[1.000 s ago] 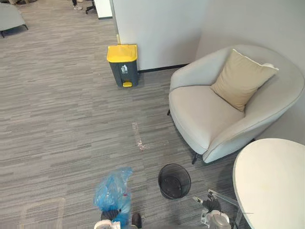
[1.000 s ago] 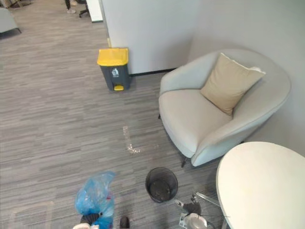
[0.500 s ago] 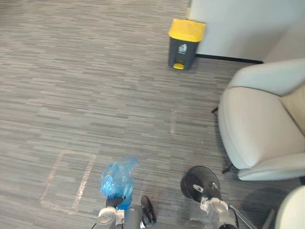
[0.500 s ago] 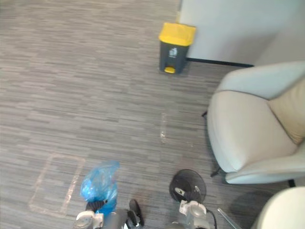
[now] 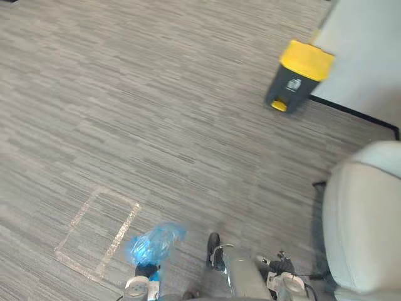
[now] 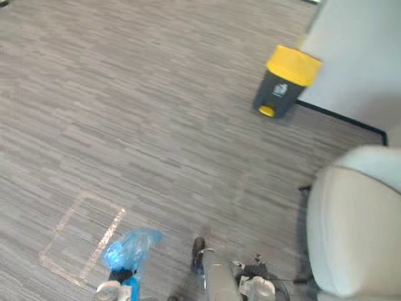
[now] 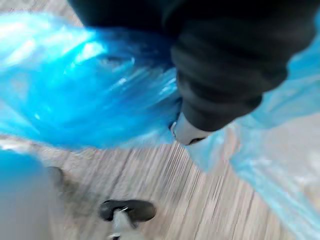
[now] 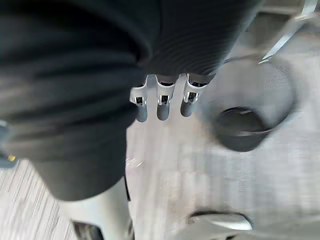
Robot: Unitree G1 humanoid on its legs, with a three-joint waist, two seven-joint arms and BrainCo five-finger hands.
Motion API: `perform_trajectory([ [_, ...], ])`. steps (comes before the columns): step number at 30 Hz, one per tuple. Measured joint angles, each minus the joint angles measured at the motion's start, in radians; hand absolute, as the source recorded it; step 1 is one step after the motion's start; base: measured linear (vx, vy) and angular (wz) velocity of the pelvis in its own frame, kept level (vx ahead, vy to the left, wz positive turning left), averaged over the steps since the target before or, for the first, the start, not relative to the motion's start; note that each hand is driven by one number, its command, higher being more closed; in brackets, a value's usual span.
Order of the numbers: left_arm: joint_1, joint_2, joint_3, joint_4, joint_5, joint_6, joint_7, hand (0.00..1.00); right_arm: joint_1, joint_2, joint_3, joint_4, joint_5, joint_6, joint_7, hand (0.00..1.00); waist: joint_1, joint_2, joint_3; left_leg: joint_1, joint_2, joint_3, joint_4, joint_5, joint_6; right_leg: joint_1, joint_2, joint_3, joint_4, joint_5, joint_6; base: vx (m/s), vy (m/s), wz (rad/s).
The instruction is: Gather rubbish on tea table into small bin, then transfer packed bag to large trash can.
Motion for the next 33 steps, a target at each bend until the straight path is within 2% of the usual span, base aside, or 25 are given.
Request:
perform_trajectory([
  [2, 0.010, -0.031, 0.019, -0.053, -0.003, 0.003, 0.000, 1.00, -0.009, 0.015, 0.005, -0.035, 0.003, 0.002, 0.000, 0.00, 0.029, 0.005, 0.012, -0.100, 0.070, 0.031, 0.225, 0.003, 0.020, 0.103, 0.022, 0.057, -0.060, -0.022, 0.004, 0.87, 0.069, -0.59],
  [3, 0.009, -0.052, 0.024, -0.090, -0.003, 0.001, 0.000, 1.00, -0.008, 0.035, 0.005, -0.051, 0.009, 0.002, -0.001, 0.00, 0.040, -0.004, 0.025, -0.125, 0.077, 0.029, 0.242, -0.007, 0.027, 0.200, 0.016, 0.101, -0.113, -0.022, 0.003, 0.75, 0.067, -0.55],
  [4, 0.010, -0.055, 0.023, -0.101, -0.004, 0.000, 0.000, 1.00, -0.007, 0.040, 0.005, -0.053, 0.009, 0.002, -0.002, 0.00, 0.042, -0.006, 0.025, -0.134, 0.077, 0.026, 0.238, -0.011, 0.033, 0.230, 0.012, 0.115, -0.131, -0.022, 0.003, 0.57, 0.093, -0.55],
  [5, 0.008, -0.060, 0.023, -0.126, -0.005, -0.010, -0.003, 1.00, -0.009, 0.058, 0.005, -0.054, 0.009, 0.001, -0.002, 0.00, 0.061, -0.024, 0.027, -0.175, 0.084, 0.026, 0.202, -0.019, 0.041, 0.309, -0.010, 0.160, -0.169, -0.023, 0.004, 0.78, 0.199, -0.78],
  [7, 0.007, -0.066, 0.024, -0.148, -0.005, -0.022, -0.004, 1.00, -0.025, 0.077, 0.005, -0.056, 0.009, 0.001, -0.004, 0.00, 0.078, -0.031, 0.025, -0.267, 0.081, -0.003, 0.102, -0.026, 0.036, 0.361, -0.038, 0.213, -0.184, -0.023, 0.005, 0.68, 0.235, -0.87],
  [8, 0.001, -0.068, 0.025, -0.159, -0.005, -0.023, -0.004, 1.00, -0.038, 0.080, 0.005, -0.056, 0.009, 0.001, -0.005, 0.00, 0.086, -0.031, 0.026, -0.326, 0.065, -0.056, 0.004, -0.023, 0.033, 0.384, -0.064, 0.253, -0.184, -0.033, 0.023, 0.56, 0.352, -0.94],
  [9, -0.011, -0.073, 0.024, -0.162, -0.005, -0.032, -0.004, 1.00, -0.045, 0.079, 0.001, -0.057, 0.008, -0.001, -0.007, 0.00, 0.106, -0.031, 0.023, -0.366, 0.026, -0.160, -0.173, 0.040, -0.010, 0.387, -0.104, 0.300, -0.151, -0.075, 0.090, 0.56, 0.388, -0.96],
  [10, -0.013, -0.083, 0.024, -0.161, -0.005, -0.036, -0.004, 1.00, -0.046, 0.078, -0.004, -0.057, 0.007, -0.001, -0.006, 0.00, 0.111, -0.022, 0.020, -0.361, 0.017, -0.202, -0.255, 0.078, -0.028, 0.390, -0.111, 0.314, -0.139, -0.089, 0.103, 0.70, 0.538, -1.27],
  [11, -0.004, -0.093, 0.032, -0.153, -0.010, -0.038, -0.003, 1.00, -0.045, 0.072, -0.011, -0.046, 0.005, -0.001, -0.006, 0.00, 0.125, -0.003, 0.019, -0.330, 0.022, -0.274, -0.392, 0.232, -0.036, 0.413, -0.119, 0.354, -0.112, -0.148, 0.184, 0.54, 0.440, -1.02],
  [12, -0.043, -0.072, 0.038, -0.142, -0.021, -0.040, 0.001, 1.00, -0.039, 0.100, -0.012, -0.051, 0.003, 0.010, -0.004, 0.00, 0.121, -0.036, 0.012, -0.326, 0.001, -0.231, -0.328, 0.180, -0.025, 0.404, -0.165, 0.379, -0.078, -0.153, 0.199, 0.52, 0.417, -1.00],
  [13, -0.049, -0.070, 0.037, -0.141, -0.021, -0.040, 0.000, 1.00, -0.037, 0.100, 0.001, -0.052, -0.001, 0.010, -0.002, 0.00, 0.122, -0.037, 0.010, -0.320, 0.002, -0.218, -0.302, 0.149, -0.015, 0.400, -0.164, 0.399, -0.062, -0.141, 0.201, 0.47, 0.342, -0.64],
  [14, -0.051, -0.072, 0.028, -0.140, -0.022, -0.039, -0.002, 1.00, -0.032, 0.100, 0.004, -0.057, -0.004, 0.010, -0.002, 0.00, 0.123, -0.046, 0.007, -0.299, 0.003, -0.170, -0.256, 0.098, 0.020, 0.389, -0.177, 0.410, -0.022, -0.118, 0.202, 0.45, 0.330, -0.89],
  [15, -0.042, -0.080, 0.021, -0.136, -0.022, -0.037, -0.002, 1.00, -0.030, 0.100, 0.006, -0.064, -0.004, 0.009, -0.002, 0.00, 0.123, -0.051, 0.004, -0.264, 0.005, -0.126, -0.226, 0.046, 0.046, 0.374, -0.195, 0.415, 0.047, -0.087, 0.229, 0.50, 0.381, -0.97],
  [17, -0.042, -0.086, 0.014, -0.119, -0.022, -0.031, -0.002, 1.00, -0.027, 0.101, 0.009, -0.071, -0.006, 0.009, -0.001, 0.00, 0.129, -0.052, 0.005, -0.200, 0.011, -0.073, -0.239, 0.009, 0.062, 0.312, -0.208, 0.419, 0.189, -0.053, 0.286, 0.35, 0.265, -0.91],
  [18, -0.043, -0.085, 0.009, -0.112, -0.022, -0.031, -0.001, 1.00, -0.025, 0.100, 0.014, -0.077, -0.009, 0.009, -0.001, 0.00, 0.127, -0.051, 0.006, -0.164, 0.016, -0.044, -0.261, -0.001, 0.065, 0.258, -0.207, 0.405, 0.294, -0.064, 0.305, 0.23, 0.145, -0.98],
  [19, -0.046, -0.084, 0.004, -0.099, -0.022, -0.029, 0.000, 1.00, -0.023, 0.100, 0.016, -0.079, -0.024, 0.009, 0.001, 0.00, 0.123, -0.050, 0.006, -0.100, 0.016, -0.011, -0.314, -0.008, 0.061, 0.179, -0.208, 0.336, 0.413, -0.092, 0.294, 0.32, 0.134, -0.97],
  [21, -0.052, -0.081, -0.010, -0.081, -0.022, -0.028, 0.000, 1.00, -0.022, 0.101, 0.016, -0.078, -0.043, 0.010, 0.001, 0.00, 0.118, -0.049, 0.007, -0.022, 0.020, 0.032, -0.385, -0.018, 0.046, 0.098, -0.208, 0.206, 0.468, -0.124, 0.242, 0.33, 0.039, -0.82],
  [22, -0.058, -0.077, -0.011, -0.049, -0.022, -0.023, 0.000, 1.00, -0.026, 0.099, 0.015, -0.048, -0.044, 0.008, 0.001, 0.00, 0.113, -0.044, 0.010, 0.054, 0.023, 0.078, -0.439, -0.021, 0.041, 0.048, -0.204, 0.093, 0.419, -0.148, 0.204, 0.24, -0.020, -0.61],
  [24, -0.061, -0.060, -0.013, -0.011, -0.022, -0.018, -0.001, 1.00, -0.035, 0.098, 0.022, 0.002, -0.044, 0.010, 0.001, 0.00, 0.096, -0.044, 0.010, 0.112, 0.035, 0.103, -0.487, -0.019, 0.037, 0.011, -0.174, 0.005, 0.285, -0.147, 0.185, 0.35, -0.079, -0.49],
  [26, -0.069, -0.035, -0.016, 0.022, -0.022, -0.017, -0.002, 1.00, -0.045, 0.093, 0.037, 0.015, -0.045, 0.010, 0.003, 0.00, 0.074, -0.050, 0.007, 0.150, 0.040, 0.102, -0.524, -0.007, 0.016, -0.022, -0.129, -0.014, 0.109, -0.086, 0.160, 0.47, -0.155, -0.08],
  [27, -0.067, -0.010, -0.022, 0.041, -0.022, -0.017, -0.005, 1.00, -0.034, 0.087, 0.037, 0.035, -0.049, 0.008, 0.003, 0.00, 0.063, -0.076, 0.003, 0.182, 0.014, 0.070, -0.543, 0.001, -0.002, -0.010, -0.110, 0.013, -0.040, 0.070, 0.118, 0.34, -0.122, 0.21],
  [28, -0.074, -0.010, -0.022, 0.053, -0.021, -0.016, -0.006, 1.00, -0.038, 0.074, 0.035, 0.037, -0.051, 0.007, 0.003, 0.00, 0.059, -0.067, 0.006, 0.199, 0.020, 0.043, -0.546, -0.005, -0.017, 0.004, -0.099, 0.017, -0.023, 0.075, 0.074, 0.42, -0.149, 0.09],
  [29, -0.075, -0.020, -0.017, 0.060, -0.020, -0.015, -0.009, 1.00, -0.047, 0.054, 0.034, 0.043, -0.060, 0.005, 0.005, 0.00, 0.066, -0.033, -0.002, 0.195, 0.048, 0.003, -0.533, 0.009, -0.038, 0.009, -0.082, 0.007, -0.004, 0.049, 0.069, 0.42, -0.174, 0.00],
  [31, -0.079, -0.049, -0.010, 0.058, -0.020, -0.016, -0.009, 1.00, -0.044, 0.037, 0.020, 0.042, -0.062, 0.002, 0.006, 0.00, 0.062, -0.007, 0.005, 0.185, 0.074, -0.036, -0.439, 0.029, -0.053, 0.047, -0.065, -0.010, -0.001, -0.005, 0.058, 0.39, -0.178, 0.06],
  [33, -0.073, -0.074, 0.018, 0.045, -0.021, -0.014, -0.014, 1.00, -0.029, 0.041, 0.017, 0.030, -0.060, 0.004, 0.005, 0.00, 0.065, 0.011, 0.014, 0.038, 0.144, -0.119, -0.025, 0.110, -0.071, 0.160, -0.030, -0.013, -0.047, -0.038, 0.046, 0.44, -0.154, -0.03],
])
